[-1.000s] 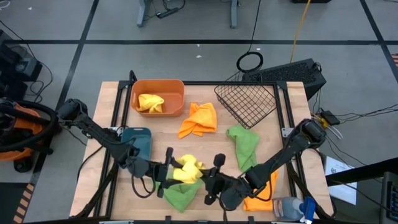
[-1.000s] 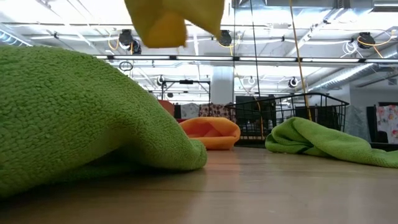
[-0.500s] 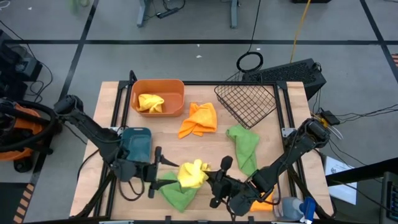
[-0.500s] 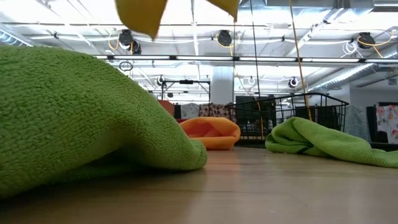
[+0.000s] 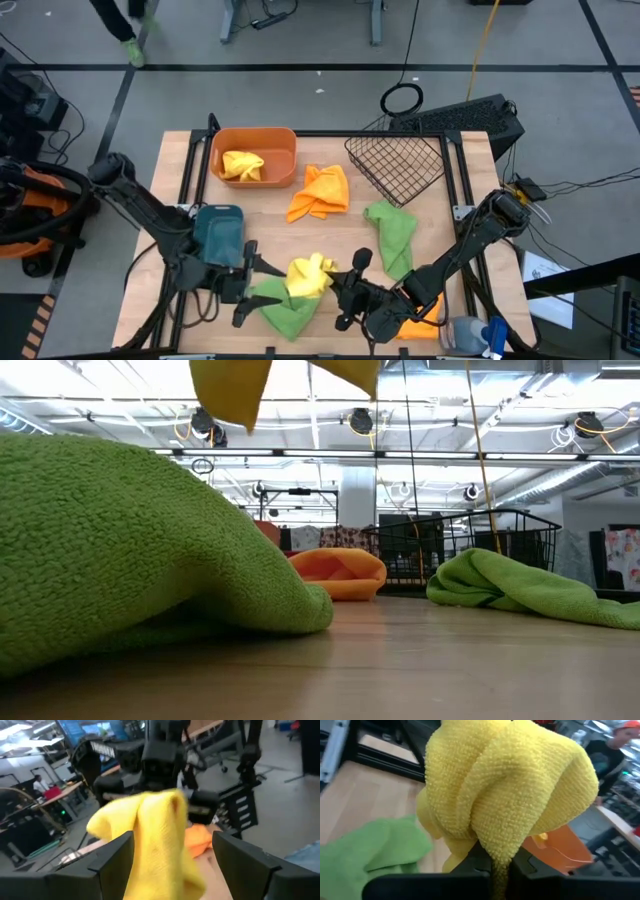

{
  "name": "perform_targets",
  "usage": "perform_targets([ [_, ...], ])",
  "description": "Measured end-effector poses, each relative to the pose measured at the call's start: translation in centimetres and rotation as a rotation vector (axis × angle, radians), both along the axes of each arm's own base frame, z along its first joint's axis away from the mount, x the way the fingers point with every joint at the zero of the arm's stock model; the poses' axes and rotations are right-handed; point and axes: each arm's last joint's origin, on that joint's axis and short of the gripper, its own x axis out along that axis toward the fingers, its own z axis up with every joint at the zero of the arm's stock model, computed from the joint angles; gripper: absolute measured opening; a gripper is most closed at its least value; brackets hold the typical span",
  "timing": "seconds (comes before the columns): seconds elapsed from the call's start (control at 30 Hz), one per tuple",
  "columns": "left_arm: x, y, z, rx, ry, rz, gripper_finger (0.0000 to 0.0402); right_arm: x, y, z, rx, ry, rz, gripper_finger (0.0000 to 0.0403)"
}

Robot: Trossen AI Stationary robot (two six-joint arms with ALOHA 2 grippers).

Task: Sort microfiber towel by color & place in baskets
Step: Put the yellow microfiber towel into the orange bin

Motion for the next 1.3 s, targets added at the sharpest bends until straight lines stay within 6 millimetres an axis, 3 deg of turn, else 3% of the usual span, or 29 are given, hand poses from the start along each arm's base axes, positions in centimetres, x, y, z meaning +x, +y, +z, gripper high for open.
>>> perform_targets([
  [0.27, 2.6, 0.2, -1.1, 0.051, -0.072, 0.054, 0.0274, 0.9, -0.7, 0.0, 0.066, 0.034, 0.113, 0.0008],
  [0.53, 4.6, 0.4, -2.4, 0.057, -0.101, -0.057, 0.0274, 1.3, -1.2, 0.0, 0.112, 0.025, 0.11, 0.0009],
  [0.9, 6.3, 1.2, -4.2, 0.105, -0.066, -0.019, 0.0268, 1.4, -1.2, 0.0, 0.125, 0.014, 0.103, 0.0009],
  [1.03, 6.3, 1.1, -4.2, 0.129, -0.071, -0.037, 0.0212, 1.4, -1.2, 0.1, 0.129, 0.01, 0.103, 0.0011],
  [1.23, 6.2, 1.0, -4.2, 0.13, -0.073, -0.048, 0.0045, 1.5, -1.3, 0.0, 0.179, -0.005, 0.089, 0.004],
  [1.3, 6.2, 1.0, -4.2, 0.13, -0.073, -0.047, 0.0021, 1.4, -1.3, 0.0, 0.194, -0.004, 0.08, 0.0062],
])
